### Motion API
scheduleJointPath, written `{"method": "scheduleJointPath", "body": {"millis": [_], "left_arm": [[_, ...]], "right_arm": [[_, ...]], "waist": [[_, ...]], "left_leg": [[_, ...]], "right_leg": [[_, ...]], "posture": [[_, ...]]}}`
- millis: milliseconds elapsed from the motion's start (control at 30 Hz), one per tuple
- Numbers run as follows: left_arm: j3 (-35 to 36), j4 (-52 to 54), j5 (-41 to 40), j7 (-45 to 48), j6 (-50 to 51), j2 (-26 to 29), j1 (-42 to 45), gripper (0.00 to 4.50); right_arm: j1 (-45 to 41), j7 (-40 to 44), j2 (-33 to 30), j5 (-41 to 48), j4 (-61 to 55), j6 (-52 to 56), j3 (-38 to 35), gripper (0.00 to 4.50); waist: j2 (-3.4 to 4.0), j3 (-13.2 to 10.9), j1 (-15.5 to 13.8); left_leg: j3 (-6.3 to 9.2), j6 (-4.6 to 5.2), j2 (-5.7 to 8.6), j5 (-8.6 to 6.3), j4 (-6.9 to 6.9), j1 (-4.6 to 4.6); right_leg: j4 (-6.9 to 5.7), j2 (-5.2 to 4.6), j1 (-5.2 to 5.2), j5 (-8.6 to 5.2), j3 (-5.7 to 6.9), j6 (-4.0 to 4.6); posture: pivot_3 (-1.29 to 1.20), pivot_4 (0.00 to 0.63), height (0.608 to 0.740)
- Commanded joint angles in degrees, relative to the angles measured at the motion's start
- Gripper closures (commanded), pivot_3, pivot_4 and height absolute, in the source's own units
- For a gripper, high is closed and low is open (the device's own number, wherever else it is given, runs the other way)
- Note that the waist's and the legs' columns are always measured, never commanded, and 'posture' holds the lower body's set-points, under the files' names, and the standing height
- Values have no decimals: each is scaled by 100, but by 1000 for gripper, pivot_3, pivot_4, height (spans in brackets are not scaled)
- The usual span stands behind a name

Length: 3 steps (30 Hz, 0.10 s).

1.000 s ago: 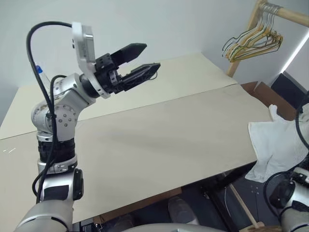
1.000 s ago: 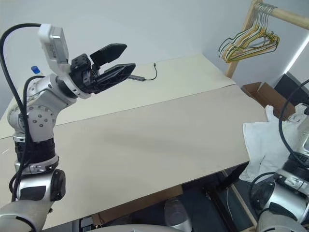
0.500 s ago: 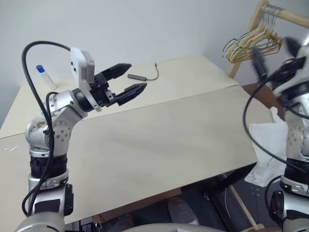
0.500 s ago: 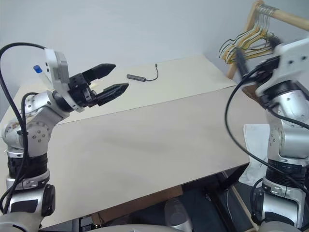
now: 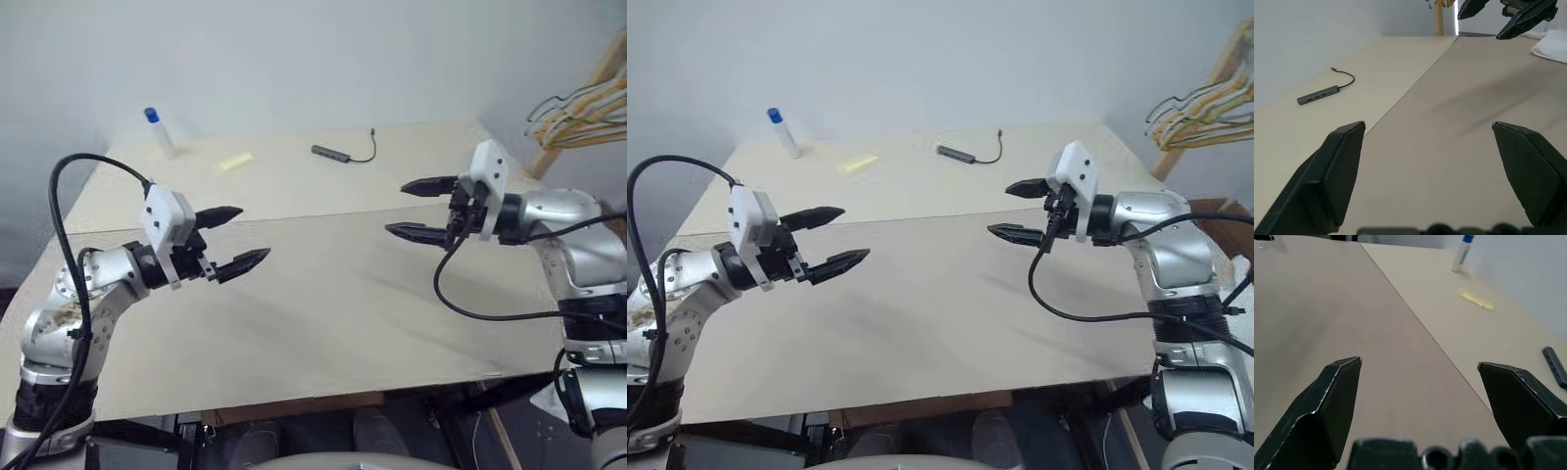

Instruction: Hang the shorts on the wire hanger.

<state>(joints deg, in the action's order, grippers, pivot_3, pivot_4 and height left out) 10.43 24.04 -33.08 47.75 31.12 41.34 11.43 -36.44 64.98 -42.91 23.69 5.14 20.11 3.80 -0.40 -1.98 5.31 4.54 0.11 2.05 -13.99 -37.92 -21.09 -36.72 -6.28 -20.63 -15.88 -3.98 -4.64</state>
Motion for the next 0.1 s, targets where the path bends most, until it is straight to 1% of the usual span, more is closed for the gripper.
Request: {"method": "scheduleJointPath", "body": {"millis": [33,100], "left_arm": [[133,122,47,-47,-126,83,44,0],[118,40,127,-89,-130,82,36,0]], "right_arm": [[-55,97,2,-81,-81,-175,-88,48],[-6,73,40,-106,-177,-145,-91,48]], "waist": [[0,0,-132],[-1,0,-167]], "left_leg": [[0,-1,1,0,0,-3],[-3,-2,2,1,0,-11]], "right_leg": [[-2,-1,-6,0,0,0],[-3,-1,-21,3,-1,4]], "posture": [[-36,0,740],[-40,0,740]]}}
